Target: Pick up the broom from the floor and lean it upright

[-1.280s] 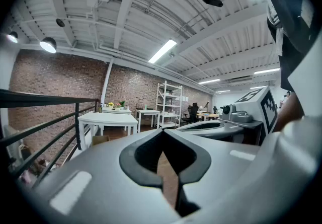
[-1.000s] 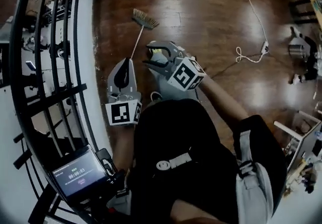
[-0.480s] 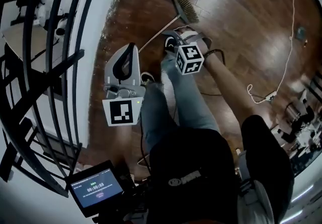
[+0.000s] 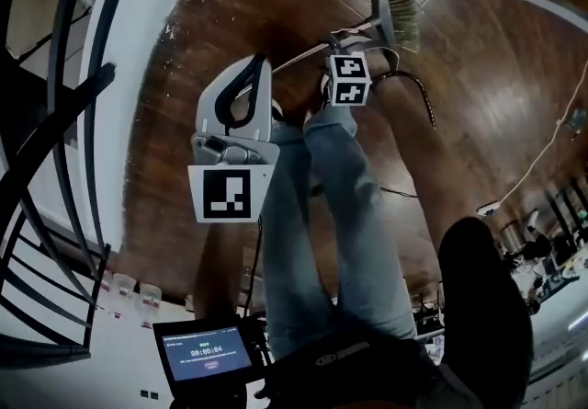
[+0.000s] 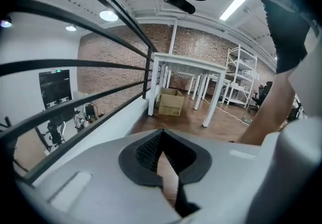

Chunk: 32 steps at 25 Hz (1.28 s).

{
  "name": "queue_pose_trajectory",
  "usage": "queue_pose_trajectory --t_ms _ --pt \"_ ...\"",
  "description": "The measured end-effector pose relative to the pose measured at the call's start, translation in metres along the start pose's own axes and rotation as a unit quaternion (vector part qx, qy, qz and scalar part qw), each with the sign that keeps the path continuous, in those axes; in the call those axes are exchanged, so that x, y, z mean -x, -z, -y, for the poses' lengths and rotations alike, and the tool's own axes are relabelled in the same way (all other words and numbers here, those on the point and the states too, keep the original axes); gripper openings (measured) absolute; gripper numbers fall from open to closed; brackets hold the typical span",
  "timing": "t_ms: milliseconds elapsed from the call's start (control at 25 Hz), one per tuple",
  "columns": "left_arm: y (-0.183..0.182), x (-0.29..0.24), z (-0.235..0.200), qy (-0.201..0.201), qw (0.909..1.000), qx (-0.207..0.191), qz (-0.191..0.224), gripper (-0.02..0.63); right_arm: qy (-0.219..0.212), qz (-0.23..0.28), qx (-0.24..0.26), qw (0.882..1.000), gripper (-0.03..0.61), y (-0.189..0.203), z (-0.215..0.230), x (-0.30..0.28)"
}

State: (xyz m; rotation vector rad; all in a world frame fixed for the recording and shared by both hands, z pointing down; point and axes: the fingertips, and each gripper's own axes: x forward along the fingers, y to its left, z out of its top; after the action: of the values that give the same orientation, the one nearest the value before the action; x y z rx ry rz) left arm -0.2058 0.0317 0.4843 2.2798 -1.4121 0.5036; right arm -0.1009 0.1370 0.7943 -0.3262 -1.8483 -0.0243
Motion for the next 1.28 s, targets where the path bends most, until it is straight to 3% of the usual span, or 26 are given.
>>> queue_pose_trajectory --t_ms 200,320,480,680,760,800,920,1080,1280 --pt "0.081 -0.033 -0.015 0.001 0.9998 0.016 -0.011 0.011 -0.021 -0.049 0.064 0.997 0.275 0.035 -0.015 -0.106" --pt "0.110 -0.044 -0.016 0.008 0.9995 0.021 -0.021 0.011 -0.009 -0.061 0.112 0.992 0.272 0.043 -0.020 -0.141" --pt "0.128 -0.049 -0.019 0.008 0.9991 0.028 -0.030 0.012 0.034 -0.098 0.133 0.986 0.208 0.057 -0.014 -0.169" --pt "0.129 -0.054 -0.018 0.017 0.9992 0.021 -0.029 0.011 0.011 -0.096 0.119 0.988 0.179 0.064 -0.017 -0.176" --pt "0.129 -0.054 -0.019 0.016 0.9992 0.023 -0.030 0.011 0.005 -0.091 0.126 0.988 0.089 0.064 -0.015 -0.173" --pt "0.130 -0.054 -0.019 0.016 0.9991 0.022 -0.033 0.011 0.007 -0.089 0.127 0.988 0.084 0.064 -0.015 -0.173" --pt "0.129 -0.055 -0.020 0.018 0.9988 0.021 -0.039 0.011 0.044 -0.074 0.091 0.992 0.083 0.060 0.005 -0.165" --pt "0.110 -0.054 -0.027 0.003 0.9983 0.048 -0.034 0.011 0.103 -0.027 -0.017 0.994 0.077 0.044 0.063 -0.114" --pt "0.041 -0.040 -0.022 -0.006 0.9966 0.081 -0.013 0.012 0.144 0.048 -0.160 0.975 0.075 0.030 0.108 -0.008"
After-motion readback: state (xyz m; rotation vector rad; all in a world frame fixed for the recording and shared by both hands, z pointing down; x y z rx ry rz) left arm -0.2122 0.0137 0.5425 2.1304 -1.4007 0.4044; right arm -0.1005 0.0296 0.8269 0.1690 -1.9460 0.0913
